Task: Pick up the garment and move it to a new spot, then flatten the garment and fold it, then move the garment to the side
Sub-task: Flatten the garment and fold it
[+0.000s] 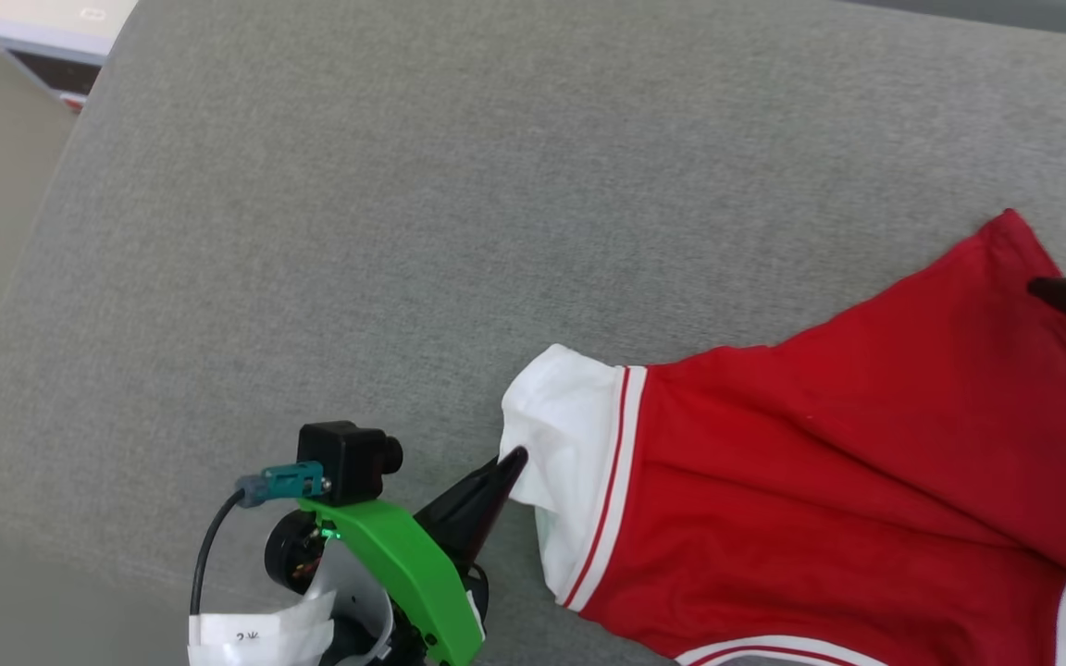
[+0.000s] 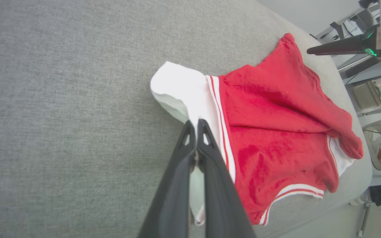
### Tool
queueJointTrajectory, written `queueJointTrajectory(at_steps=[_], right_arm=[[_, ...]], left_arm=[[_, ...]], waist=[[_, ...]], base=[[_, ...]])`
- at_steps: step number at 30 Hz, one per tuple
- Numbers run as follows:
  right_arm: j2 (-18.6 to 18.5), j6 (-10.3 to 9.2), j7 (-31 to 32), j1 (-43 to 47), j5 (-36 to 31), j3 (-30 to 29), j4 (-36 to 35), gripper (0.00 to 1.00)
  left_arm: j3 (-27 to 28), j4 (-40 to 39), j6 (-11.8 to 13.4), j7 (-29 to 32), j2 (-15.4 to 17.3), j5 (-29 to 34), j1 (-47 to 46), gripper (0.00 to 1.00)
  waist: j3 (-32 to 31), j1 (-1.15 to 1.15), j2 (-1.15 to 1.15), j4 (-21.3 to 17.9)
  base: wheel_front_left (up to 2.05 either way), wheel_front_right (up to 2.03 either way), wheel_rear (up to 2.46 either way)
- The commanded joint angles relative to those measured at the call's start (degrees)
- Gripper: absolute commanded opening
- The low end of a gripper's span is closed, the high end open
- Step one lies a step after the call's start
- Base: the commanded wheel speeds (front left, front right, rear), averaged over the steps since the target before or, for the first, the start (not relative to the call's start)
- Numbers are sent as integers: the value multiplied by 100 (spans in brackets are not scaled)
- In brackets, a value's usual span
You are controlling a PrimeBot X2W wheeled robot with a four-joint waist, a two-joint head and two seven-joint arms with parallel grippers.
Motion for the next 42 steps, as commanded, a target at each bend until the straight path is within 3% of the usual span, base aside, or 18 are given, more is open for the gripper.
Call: queueJointTrajectory(at_steps=[1,6,16,17,18,19,27,36,42], right_arm=[[-30,-5,-36,-126,-61,25,117,100],[-330,-5,-121,-229,-218,333,353,100],[-415,-5,-142,38,-30,534,754,100],[-413,-5,-110,76,2,571,769,55],[-414,-5,-94,102,24,592,771,20],[-414,-5,-84,130,46,604,771,0],[-354,-5,-422,156,138,641,777,0],[-321,-5,-1581,37,349,834,843,0],[-524,-5,-2293,-1,605,1039,814,0]], left_arm=[[-15,41,-44,-59,-50,41,-144,0],[-62,156,-107,-97,-130,37,-240,0],[-139,380,-185,-182,-249,13,-306,0],[-141,395,-185,-190,-254,12,-304,0],[-146,405,-187,-194,-259,10,-304,0],[-150,417,-190,-198,-265,6,-307,0],[-99,490,-160,-238,-240,-37,-273,0],[56,436,36,-301,-108,9,-189,0],[243,249,265,-326,56,148,-249,0]], waist=[[313,0,0,328],[439,0,0,495],[436,0,0,708],[427,0,0,716],[420,0,0,724],[405,0,0,733],[142,0,0,663],[-477,0,0,311],[-819,0,0,47]], base=[[0,0,0],[0,0,0],[0,0,0],[0,0,0],[0,0,0],[0,0,0],[0,0,0],[0,0,0],[0,0,0]])
